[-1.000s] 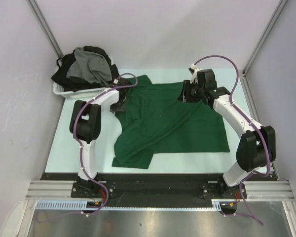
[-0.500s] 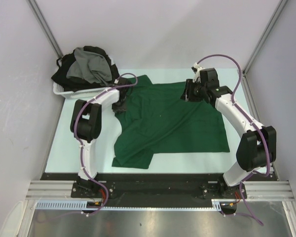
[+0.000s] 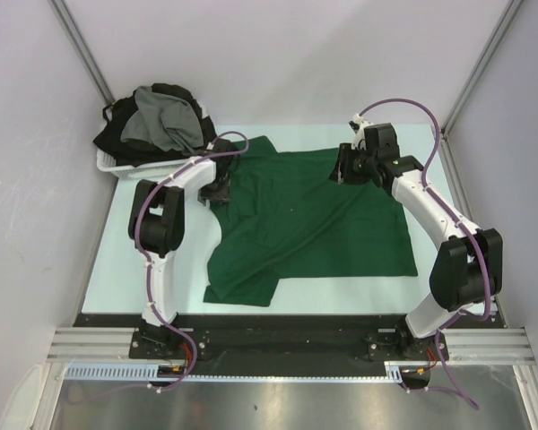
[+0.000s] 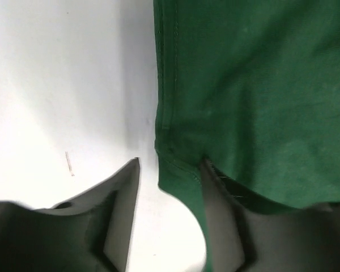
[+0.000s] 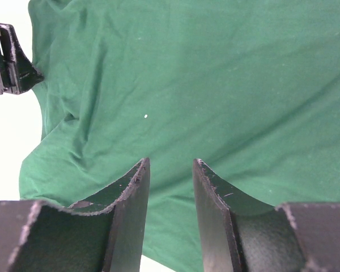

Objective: Fold and stack the t-shirts
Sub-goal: Flatten out the tshirt

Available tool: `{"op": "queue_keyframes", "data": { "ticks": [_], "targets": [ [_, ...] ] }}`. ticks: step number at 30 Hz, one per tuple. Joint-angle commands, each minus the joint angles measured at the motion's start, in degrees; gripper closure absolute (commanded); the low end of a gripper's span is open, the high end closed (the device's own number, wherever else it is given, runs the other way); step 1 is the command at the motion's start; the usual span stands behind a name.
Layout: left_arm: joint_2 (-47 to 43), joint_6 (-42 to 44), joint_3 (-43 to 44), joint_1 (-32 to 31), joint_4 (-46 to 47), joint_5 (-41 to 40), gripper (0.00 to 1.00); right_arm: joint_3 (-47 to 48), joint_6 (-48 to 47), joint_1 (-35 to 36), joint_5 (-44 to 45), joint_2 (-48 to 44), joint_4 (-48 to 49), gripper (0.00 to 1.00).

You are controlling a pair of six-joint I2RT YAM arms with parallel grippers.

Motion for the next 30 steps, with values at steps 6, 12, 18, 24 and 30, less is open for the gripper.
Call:
{"op": "queue_keyframes", "data": {
  "ticks": [6, 12, 18, 24, 30],
  "targets": [
    [1.80, -0.72, 0.15, 0.25, 0.26, 3.34, 0.34, 2.30, -0.41, -0.19, -0.19, -1.30, -0.06, 0.59],
    [2.42, -0.99, 0.24, 0.25, 0.79, 4.83, 0.39, 2.47, -0.76, -0.28, -0.19, -1.30, -0.15, 0.59],
    [2.77, -1.51, 0.95, 0.43, 0.53, 7.37, 0.43, 2.91, -1.28, -0.54, -0.02, -1.48, -1.03, 0.59],
    [2.60, -4.68, 0.24, 2.01, 0.79, 10.54, 0.41, 4.31, -1.28, -0.63, 0.07, -0.87, -1.47, 0.59],
    [2.86, -4.68, 0.59, 2.80, 0.87, 12.91, 0.44, 4.41, -1.28, -0.45, 0.16, -0.86, -1.47, 0.59]
  ]
}}
